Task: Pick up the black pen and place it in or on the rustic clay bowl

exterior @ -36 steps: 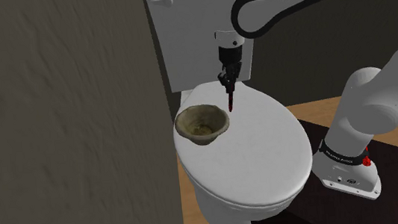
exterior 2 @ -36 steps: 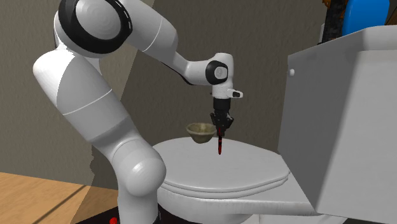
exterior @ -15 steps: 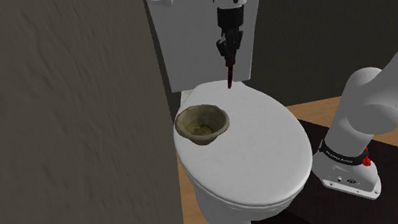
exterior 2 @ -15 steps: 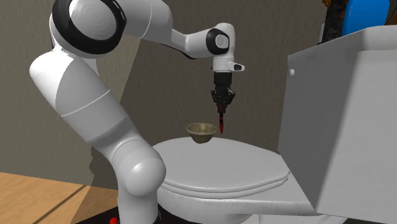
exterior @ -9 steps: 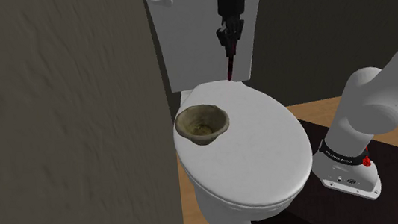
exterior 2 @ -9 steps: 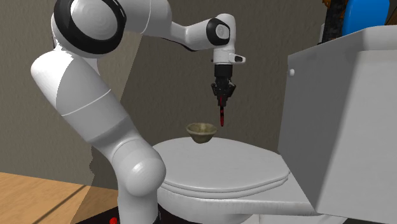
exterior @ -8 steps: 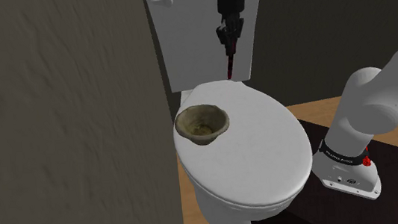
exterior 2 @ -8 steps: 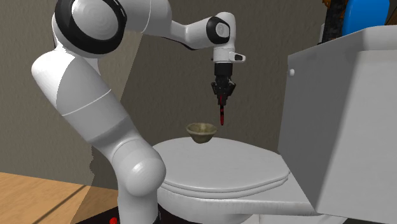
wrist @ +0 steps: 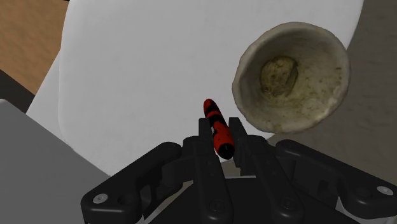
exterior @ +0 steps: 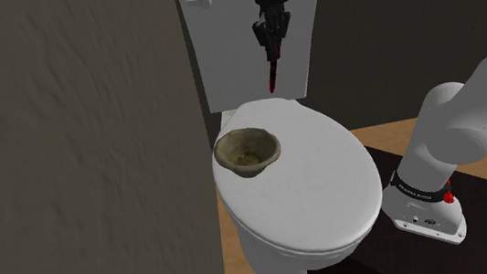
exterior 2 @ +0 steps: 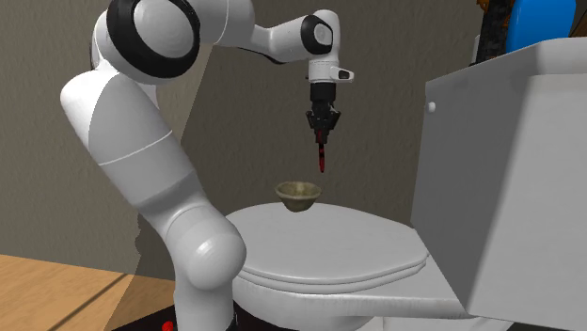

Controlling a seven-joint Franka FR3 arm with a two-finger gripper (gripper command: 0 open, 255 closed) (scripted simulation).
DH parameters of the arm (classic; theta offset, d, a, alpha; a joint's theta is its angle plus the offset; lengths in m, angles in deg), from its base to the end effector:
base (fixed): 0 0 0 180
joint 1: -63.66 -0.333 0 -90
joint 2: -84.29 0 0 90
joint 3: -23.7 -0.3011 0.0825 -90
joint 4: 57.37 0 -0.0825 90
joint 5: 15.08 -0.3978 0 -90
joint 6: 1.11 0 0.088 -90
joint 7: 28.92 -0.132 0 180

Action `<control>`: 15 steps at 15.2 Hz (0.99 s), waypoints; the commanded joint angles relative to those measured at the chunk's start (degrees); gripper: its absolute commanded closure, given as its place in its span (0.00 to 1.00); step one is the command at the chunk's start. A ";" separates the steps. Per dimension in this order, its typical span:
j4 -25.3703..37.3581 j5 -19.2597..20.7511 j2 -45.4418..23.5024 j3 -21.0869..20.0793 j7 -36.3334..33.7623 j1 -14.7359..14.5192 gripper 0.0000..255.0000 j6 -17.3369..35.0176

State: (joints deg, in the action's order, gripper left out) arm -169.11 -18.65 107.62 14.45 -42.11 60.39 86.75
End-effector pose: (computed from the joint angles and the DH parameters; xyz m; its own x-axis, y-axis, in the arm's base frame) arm 0.4254 0.1147 0.5999 0.9996 -0.0233 -0.0137 -0.0232 -0.9997 0.0047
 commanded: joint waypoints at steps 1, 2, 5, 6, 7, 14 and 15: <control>2.35 -0.59 -1.47 -2.03 -2.89 -0.81 1.00 -0.77; 3.74 -0.78 -2.48 -3.05 -4.31 -1.17 1.00 -1.11; 8.36 -1.06 -5.88 -6.10 -8.67 -2.27 1.00 -2.18; 10.06 -1.03 -7.15 -7.12 -10.15 -2.65 1.00 -2.56; 11.83 -0.94 -8.49 -8.15 -11.66 -3.03 1.00 -2.97; 14.45 -0.40 -12.66 -11.66 -16.81 -4.60 1.00 -1.37; 13.40 -0.49 -12.40 -11.64 -16.73 -4.61 1.00 -0.56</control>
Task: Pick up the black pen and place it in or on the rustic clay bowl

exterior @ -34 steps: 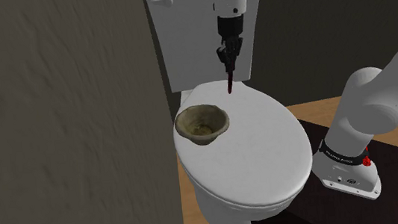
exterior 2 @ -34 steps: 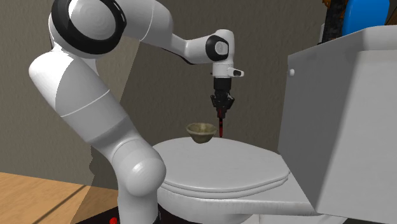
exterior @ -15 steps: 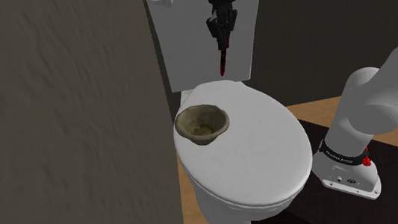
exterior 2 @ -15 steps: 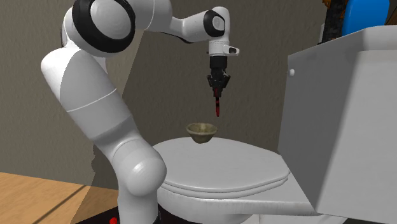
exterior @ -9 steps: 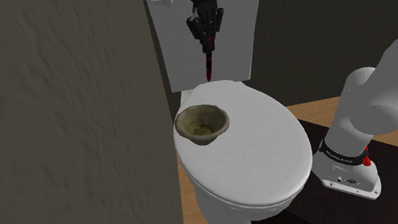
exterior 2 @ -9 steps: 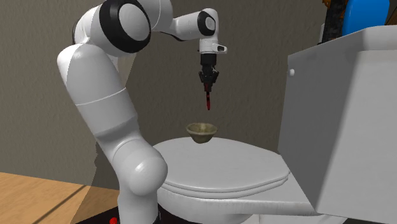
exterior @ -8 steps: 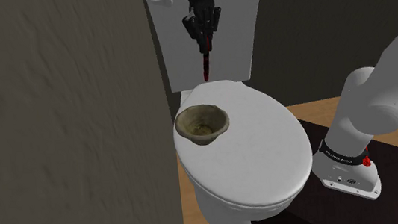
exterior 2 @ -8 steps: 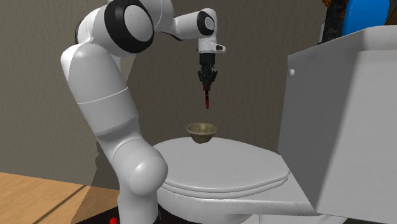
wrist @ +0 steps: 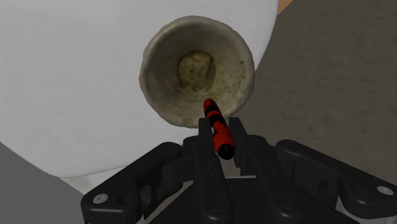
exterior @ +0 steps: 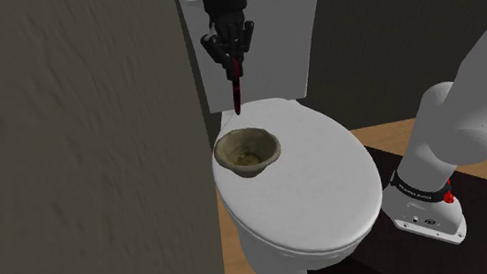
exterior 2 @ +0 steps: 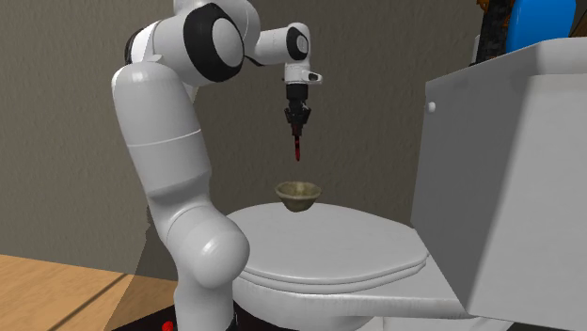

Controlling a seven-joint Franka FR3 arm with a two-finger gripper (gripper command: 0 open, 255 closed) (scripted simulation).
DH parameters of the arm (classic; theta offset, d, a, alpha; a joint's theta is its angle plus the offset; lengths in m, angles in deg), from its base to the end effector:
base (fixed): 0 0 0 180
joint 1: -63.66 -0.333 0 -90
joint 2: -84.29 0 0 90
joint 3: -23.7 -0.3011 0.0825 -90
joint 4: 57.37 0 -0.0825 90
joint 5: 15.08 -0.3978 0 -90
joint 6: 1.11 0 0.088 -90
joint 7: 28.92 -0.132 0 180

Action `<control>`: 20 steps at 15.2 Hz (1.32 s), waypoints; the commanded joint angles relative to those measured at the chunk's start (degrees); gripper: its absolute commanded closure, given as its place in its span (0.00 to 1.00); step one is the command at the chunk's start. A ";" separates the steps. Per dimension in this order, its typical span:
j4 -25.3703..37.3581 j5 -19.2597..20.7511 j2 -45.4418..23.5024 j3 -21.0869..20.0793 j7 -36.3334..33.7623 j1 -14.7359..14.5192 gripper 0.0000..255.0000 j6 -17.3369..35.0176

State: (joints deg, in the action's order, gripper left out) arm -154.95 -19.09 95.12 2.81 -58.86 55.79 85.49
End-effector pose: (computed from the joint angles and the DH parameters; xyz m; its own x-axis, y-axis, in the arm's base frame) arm 0.4334 0.2666 0.6098 0.9996 -0.0234 -0.0143 -0.0234 -0.9997 0.0049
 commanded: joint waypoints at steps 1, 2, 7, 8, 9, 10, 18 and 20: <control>-1.80 -0.12 0.35 0.01 0.09 -0.02 1.00 1.50; -2.81 -0.19 0.58 0.02 0.16 -0.04 1.00 2.30; -7.62 -0.52 1.49 0.03 0.45 -0.13 1.00 6.23; -8.53 -0.57 1.63 0.02 0.50 -0.15 1.00 7.01; -9.43 -0.62 1.76 0.01 0.54 -0.17 1.00 7.79; -10.31 -0.67 1.87 0.00 0.58 -0.20 1.00 8.57; -15.28 -0.89 2.25 -0.15 0.74 -0.33 1.00 13.16; -15.27 -0.89 2.25 -0.15 0.74 -0.33 1.00 13.16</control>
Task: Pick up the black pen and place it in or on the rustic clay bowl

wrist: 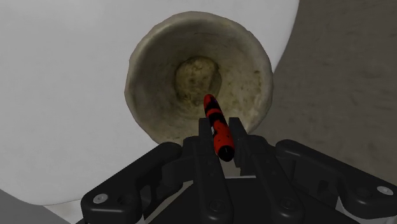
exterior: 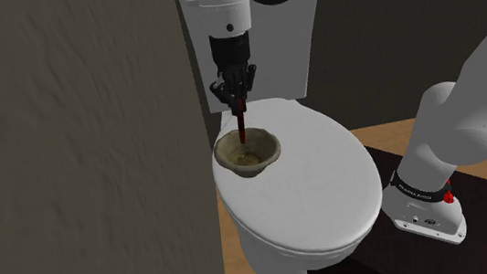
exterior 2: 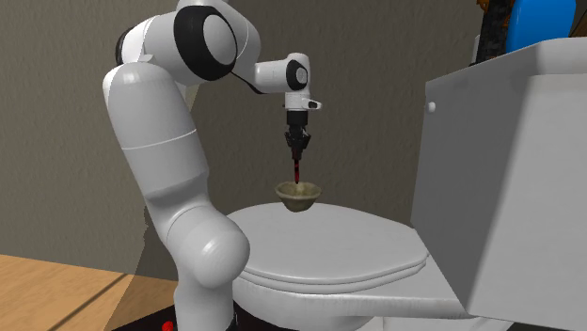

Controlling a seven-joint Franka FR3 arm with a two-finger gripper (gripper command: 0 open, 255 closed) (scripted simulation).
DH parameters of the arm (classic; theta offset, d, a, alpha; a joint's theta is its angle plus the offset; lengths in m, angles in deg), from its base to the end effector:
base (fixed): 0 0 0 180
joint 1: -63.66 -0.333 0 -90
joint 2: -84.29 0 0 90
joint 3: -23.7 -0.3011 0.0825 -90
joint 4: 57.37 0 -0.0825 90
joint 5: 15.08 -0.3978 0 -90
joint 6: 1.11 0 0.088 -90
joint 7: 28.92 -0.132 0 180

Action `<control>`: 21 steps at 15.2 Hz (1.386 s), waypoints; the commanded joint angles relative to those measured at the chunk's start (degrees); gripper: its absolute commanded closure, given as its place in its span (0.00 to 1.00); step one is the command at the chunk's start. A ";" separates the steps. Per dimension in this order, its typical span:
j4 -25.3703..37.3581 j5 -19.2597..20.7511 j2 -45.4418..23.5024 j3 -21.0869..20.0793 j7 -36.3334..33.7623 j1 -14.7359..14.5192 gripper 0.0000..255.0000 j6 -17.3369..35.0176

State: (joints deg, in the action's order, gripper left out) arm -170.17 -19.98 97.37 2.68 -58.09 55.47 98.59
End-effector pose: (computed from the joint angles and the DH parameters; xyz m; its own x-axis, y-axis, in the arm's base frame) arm 0.4345 0.2665 0.5186 0.9996 -0.0237 -0.0140 -0.0236 -0.9997 0.0046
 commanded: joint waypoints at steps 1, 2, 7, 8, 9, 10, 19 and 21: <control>-0.05 0.00 -0.01 -0.02 -0.02 -0.01 1.00 0.07; -0.05 0.00 -0.01 -0.02 -0.02 -0.01 1.00 0.07; -0.04 0.00 -0.01 -0.02 -0.02 -0.01 0.00 0.06; -0.04 0.00 -0.01 -0.02 -0.02 -0.01 0.00 0.06; -0.04 0.00 -0.01 -0.02 -0.02 -0.01 0.00 0.06; -0.04 0.00 -0.01 -0.02 -0.02 -0.01 0.00 0.06; 8.21 0.44 -0.98 0.15 -0.36 0.21 0.00 -7.27; 8.21 0.44 -0.98 0.15 -0.36 0.21 0.00 -7.27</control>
State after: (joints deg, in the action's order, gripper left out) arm -161.96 -19.54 96.40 2.83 -58.45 55.68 91.33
